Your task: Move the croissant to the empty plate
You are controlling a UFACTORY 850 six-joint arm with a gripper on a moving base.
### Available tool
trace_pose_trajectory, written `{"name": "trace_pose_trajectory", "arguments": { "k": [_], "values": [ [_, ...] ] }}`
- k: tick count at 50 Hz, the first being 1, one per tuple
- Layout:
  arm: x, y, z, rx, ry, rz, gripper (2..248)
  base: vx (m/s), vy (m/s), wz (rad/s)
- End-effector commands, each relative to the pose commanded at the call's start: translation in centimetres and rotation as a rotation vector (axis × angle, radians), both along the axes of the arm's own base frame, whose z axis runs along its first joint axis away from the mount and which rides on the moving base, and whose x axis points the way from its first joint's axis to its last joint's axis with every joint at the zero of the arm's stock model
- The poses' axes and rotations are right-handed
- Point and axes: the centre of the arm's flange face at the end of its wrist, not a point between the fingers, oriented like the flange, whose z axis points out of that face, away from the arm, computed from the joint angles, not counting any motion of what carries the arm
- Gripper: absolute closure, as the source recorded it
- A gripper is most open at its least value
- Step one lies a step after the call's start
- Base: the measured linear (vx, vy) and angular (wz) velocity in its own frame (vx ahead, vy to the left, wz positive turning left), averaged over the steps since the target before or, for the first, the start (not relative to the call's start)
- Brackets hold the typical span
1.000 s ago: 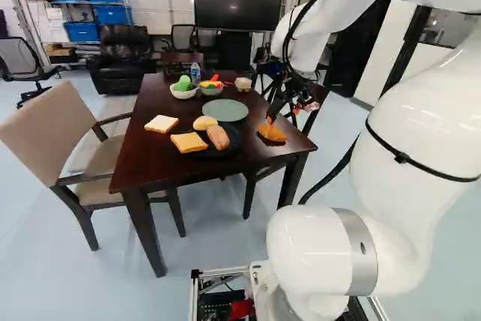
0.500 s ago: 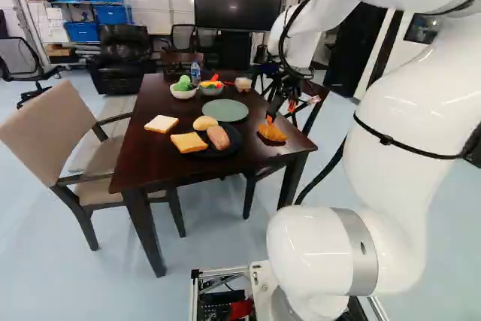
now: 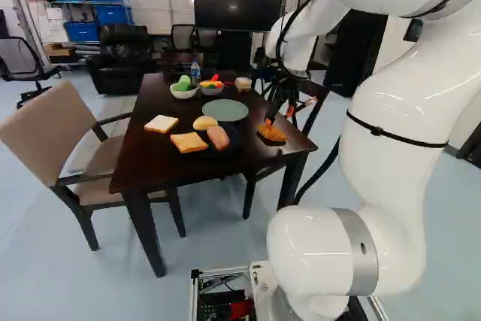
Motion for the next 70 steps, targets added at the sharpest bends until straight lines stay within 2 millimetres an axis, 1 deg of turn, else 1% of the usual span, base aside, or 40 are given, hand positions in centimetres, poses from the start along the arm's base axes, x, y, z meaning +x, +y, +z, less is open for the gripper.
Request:
{"name": "trace_pose_trajectory", "arguments": {
  "k": [14,40,58,70],
  "values": [
    [1.2,-0.2,-2.1,0.000,0.006,-0.001,3,0.000,0.000,0.000],
    [1.6,-0.3,-2.1,-0.008,-0.039,-0.002,3,0.000,0.000,0.000],
    [2.5,-0.5,-4.3,-0.003,-0.007,-0.002,3,0.000,0.000,0.000],
    [2.6,-0.5,-4.3,-0.004,-0.014,-0.002,3,0.000,0.000,0.000]
  ]
}}
